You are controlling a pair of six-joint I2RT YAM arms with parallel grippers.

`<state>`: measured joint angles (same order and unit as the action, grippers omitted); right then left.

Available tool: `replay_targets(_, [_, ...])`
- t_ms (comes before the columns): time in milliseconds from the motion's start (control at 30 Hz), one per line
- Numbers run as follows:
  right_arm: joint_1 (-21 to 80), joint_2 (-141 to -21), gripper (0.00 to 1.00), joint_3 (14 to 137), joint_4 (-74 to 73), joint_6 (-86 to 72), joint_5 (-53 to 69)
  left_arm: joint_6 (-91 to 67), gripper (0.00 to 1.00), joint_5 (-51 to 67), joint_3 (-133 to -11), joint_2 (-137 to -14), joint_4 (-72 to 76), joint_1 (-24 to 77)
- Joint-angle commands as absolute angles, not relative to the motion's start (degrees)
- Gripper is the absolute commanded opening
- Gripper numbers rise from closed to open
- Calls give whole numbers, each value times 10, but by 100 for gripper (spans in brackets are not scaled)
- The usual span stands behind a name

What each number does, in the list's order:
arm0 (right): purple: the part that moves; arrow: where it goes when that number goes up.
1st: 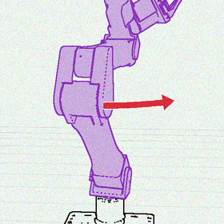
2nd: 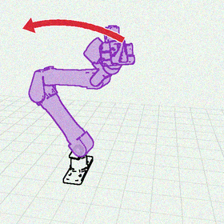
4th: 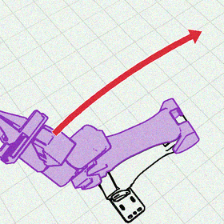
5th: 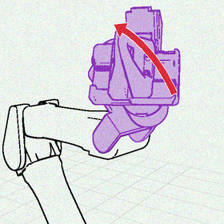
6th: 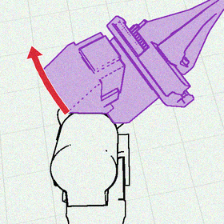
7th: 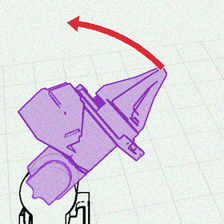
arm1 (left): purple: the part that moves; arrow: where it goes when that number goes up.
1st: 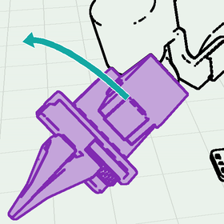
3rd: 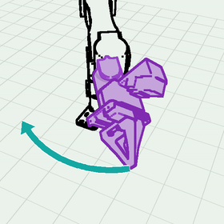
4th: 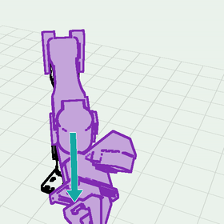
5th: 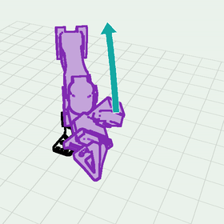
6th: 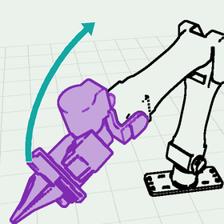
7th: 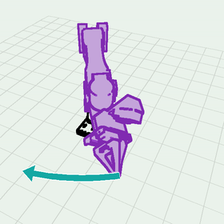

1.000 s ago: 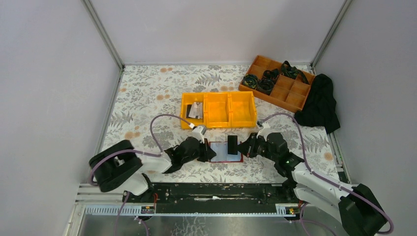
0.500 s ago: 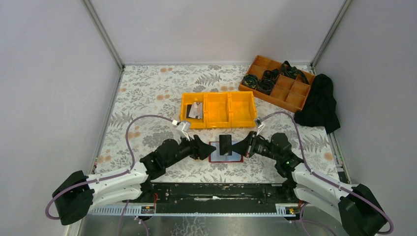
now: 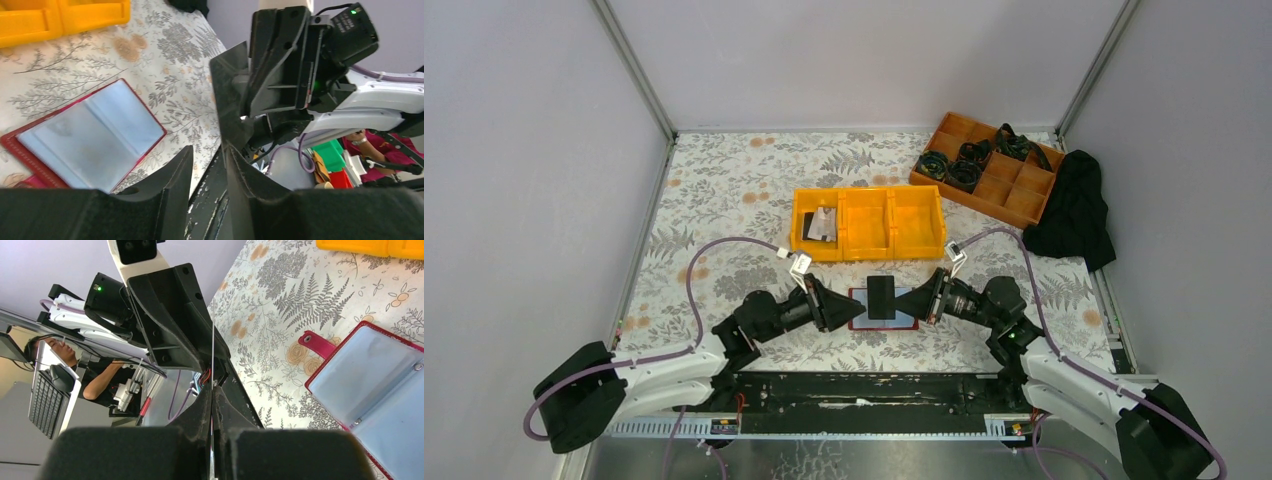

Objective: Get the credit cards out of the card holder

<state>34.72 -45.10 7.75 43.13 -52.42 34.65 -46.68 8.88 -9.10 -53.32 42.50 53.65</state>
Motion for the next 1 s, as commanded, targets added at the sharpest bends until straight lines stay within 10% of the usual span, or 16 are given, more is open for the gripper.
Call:
replay_targets(0, [348,-451,0,79,485,-537,367,-482,40,130,-102,-553,521,537])
replay_targets(433, [354,-465,0,68,502,-534,367,-481,34,147,-127,-616,559,537])
replay_targets(967, [353,-485,0,67,516,-529,363,-469,0,152,-136,-614,546,537])
